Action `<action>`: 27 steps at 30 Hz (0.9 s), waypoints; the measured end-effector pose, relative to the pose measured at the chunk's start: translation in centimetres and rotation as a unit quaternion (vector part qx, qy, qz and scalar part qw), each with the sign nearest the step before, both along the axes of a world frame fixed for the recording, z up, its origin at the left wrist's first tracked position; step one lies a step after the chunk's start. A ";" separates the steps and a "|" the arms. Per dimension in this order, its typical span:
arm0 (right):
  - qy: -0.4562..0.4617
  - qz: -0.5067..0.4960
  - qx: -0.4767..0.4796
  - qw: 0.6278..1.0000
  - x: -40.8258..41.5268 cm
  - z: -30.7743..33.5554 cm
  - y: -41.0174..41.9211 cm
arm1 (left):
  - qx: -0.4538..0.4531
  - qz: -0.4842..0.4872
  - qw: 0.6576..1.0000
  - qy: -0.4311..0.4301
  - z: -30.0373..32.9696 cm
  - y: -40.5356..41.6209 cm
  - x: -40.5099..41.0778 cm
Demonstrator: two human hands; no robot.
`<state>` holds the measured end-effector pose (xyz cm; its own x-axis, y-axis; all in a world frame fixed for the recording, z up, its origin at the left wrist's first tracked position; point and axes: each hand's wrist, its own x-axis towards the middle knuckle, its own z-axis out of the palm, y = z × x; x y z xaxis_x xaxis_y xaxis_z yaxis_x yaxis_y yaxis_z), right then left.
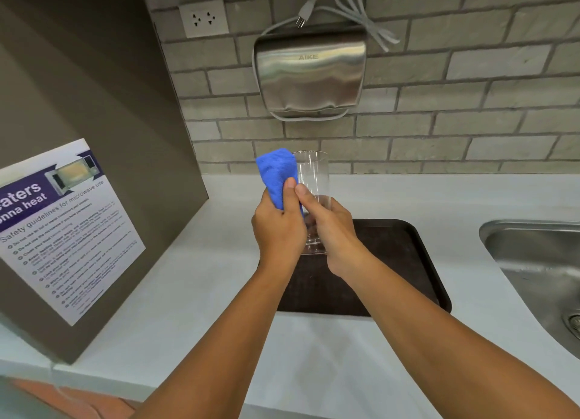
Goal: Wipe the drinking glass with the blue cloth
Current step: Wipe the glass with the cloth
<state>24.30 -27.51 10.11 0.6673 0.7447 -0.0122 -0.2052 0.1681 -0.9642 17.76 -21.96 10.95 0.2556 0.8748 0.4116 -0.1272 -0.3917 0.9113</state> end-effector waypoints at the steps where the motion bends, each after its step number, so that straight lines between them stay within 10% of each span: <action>1: 0.005 0.001 0.007 1.000 0.0 0.0 0.0 | -0.001 -0.006 1.000 0.002 0.2 0.0 0.0; 10: 0.091 0.057 0.081 0.991 0.5 0.7 -1.1 | -0.327 -0.164 0.931 0.014 1.6 1.7 -0.6; 20: 0.116 0.050 0.031 0.991 0.4 0.8 -0.8 | -0.050 -0.103 0.993 0.039 1.9 0.0 -0.6; 27: 0.131 0.083 0.072 0.985 1.2 0.6 -0.7 | -0.179 -0.105 0.978 0.039 2.9 1.2 -0.6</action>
